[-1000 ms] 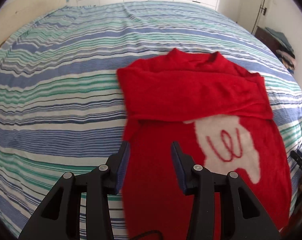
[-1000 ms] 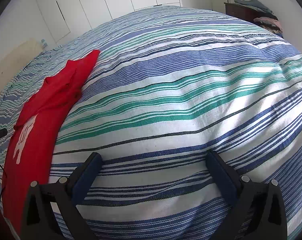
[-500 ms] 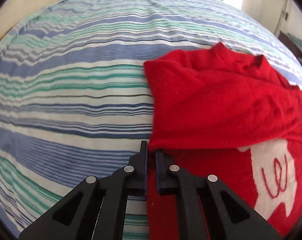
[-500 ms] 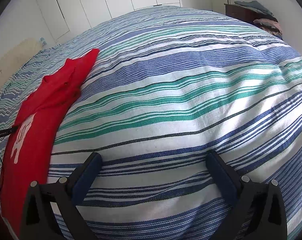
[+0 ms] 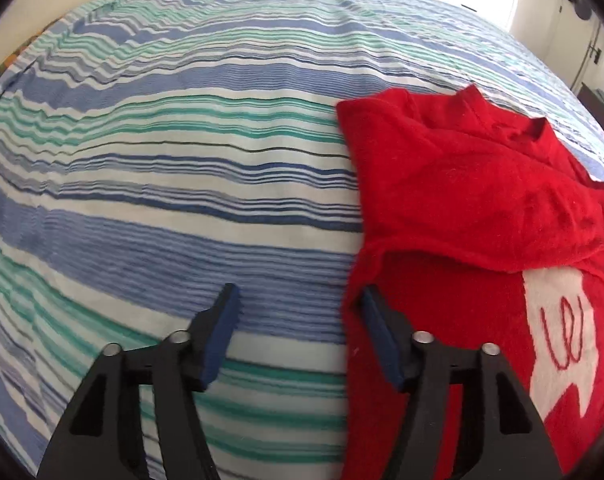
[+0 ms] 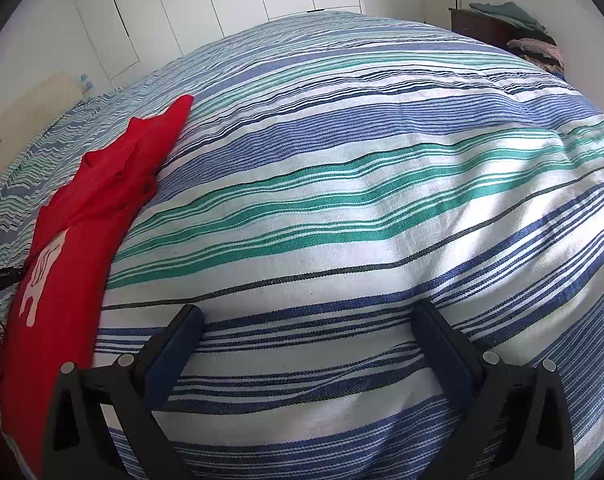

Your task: Fold small clothes

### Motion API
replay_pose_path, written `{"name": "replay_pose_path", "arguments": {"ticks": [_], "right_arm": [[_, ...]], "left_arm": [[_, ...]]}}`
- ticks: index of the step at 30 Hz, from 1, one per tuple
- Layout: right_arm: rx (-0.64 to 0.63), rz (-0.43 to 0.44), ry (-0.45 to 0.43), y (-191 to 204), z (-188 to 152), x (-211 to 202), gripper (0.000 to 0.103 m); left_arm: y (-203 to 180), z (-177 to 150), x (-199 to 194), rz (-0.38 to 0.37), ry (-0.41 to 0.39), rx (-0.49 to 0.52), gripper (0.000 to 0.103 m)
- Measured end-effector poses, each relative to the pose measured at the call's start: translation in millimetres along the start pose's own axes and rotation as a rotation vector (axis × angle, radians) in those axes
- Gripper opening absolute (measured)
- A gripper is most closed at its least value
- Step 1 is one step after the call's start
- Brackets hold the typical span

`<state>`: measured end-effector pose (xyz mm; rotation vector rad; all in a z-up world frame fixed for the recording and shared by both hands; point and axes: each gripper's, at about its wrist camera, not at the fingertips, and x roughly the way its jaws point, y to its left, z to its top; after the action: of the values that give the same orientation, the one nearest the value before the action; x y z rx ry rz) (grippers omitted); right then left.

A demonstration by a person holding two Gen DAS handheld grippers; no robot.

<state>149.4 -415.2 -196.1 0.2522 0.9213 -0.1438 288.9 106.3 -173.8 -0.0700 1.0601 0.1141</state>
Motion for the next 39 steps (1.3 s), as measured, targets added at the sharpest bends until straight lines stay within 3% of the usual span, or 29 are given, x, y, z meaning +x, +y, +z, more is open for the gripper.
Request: {"name": "replay_pose_path", "arguments": {"ticks": [8, 12, 15, 17, 20, 24, 26, 34, 39], "right_arm": [[-0.005, -0.008, -0.001, 0.9, -0.7, 1.8, 0.103], [-0.01, -0.014, -0.002, 3.6, -2.3, 1.9, 0.103], [-0.024, -0.03, 0.006, 7.4, -2.6, 4.5, 0.103], [-0.032, -0.04, 0.012, 9.4, -1.9, 6.1, 0.103], [-0.034, -0.042, 0.013, 10.5, -1.5, 6.8, 0.103], [-0.045, -0.042, 0.011, 12.8, -3.5, 2.8, 0.103], [-0.044, -0.031, 0.009, 10.9, -5.5, -0.4, 0.103], [-0.064, -0.066, 0.034, 14.7, -8.2, -4.0, 0.103], [-0.075, -0.069, 0.036, 13.6, -15.0, -10.4, 0.103]], "left_arm": [[61.9, -68.2, -68.2, -0.07, 0.012, -0.169, 0.072], [48.6, -103.8, -104.5, -0.199, 0.024, -0.198, 0.077], [18.0, -125.7, -112.6, -0.274, 0.051, -0.159, 0.083], [-4.8, -137.6, -104.3, -0.233, 0.073, -0.074, 0.083], [-17.7, -157.8, -84.7, -0.069, 0.141, 0.04, 0.082], [-1.6, -171.6, -94.1, -0.01, 0.135, 0.049, 0.082], [7.4, -175.4, -100.7, -0.012, 0.12, 0.026, 0.082], [29.0, -174.8, -121.7, -0.158, 0.015, -0.097, 0.081], [29.1, -172.1, -109.3, -0.152, 0.028, -0.099, 0.083]]}}
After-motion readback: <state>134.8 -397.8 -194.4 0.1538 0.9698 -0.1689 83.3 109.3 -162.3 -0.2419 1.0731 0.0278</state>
